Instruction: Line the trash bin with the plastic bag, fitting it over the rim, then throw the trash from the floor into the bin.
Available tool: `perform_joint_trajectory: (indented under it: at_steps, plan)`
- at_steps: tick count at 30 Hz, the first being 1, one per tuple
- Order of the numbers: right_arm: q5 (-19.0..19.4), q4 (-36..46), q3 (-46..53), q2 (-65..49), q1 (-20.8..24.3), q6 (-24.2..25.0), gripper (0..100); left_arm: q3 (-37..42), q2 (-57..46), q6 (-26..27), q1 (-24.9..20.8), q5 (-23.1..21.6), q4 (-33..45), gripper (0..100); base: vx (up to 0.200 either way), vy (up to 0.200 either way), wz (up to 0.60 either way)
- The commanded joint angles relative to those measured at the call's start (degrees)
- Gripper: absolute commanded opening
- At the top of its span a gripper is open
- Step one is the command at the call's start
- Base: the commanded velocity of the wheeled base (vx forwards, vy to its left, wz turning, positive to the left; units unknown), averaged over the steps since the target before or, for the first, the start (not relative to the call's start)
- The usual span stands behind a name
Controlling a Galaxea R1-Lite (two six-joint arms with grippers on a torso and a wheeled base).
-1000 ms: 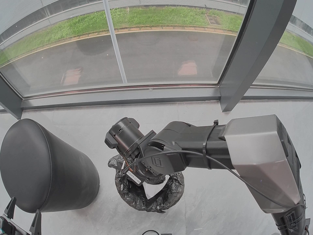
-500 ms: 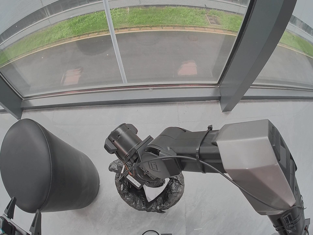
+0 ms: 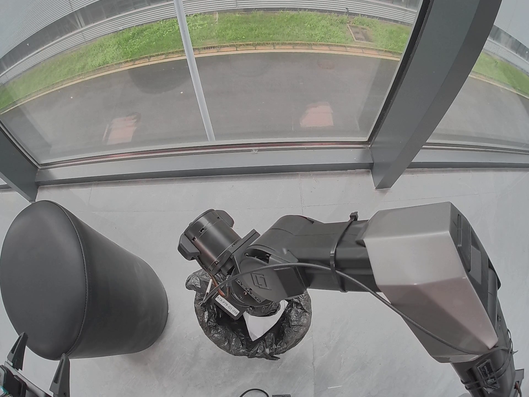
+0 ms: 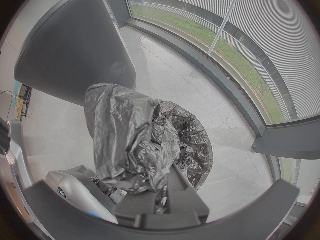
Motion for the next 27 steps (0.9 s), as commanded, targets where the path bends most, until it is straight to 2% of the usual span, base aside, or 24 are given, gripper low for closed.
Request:
perform_joint_trajectory:
  at_steps: [1, 2, 27]
  plan:
    - [0.0, 0.0, 0.0, 0.1, -0.1, -0.1, 0, 0.9, -0.9, 0.0, 0.0, 0.0, 0.0, 100, 0.0, 0.0, 0.0]
    - [0.0, 0.0, 0.0, 0.2, -0.2, 0.0, 100, 0.9, -0.9, 0.0, 0.0, 0.0, 0.0, 100, 0.0, 0.0, 0.0]
    - [-0.1, -0.1, 0.0, 1.5, 0.0, 0.4, 100, 0.9, -0.9, 0.0, 0.0, 0.0, 0.0, 100, 0.0, 0.0, 0.0]
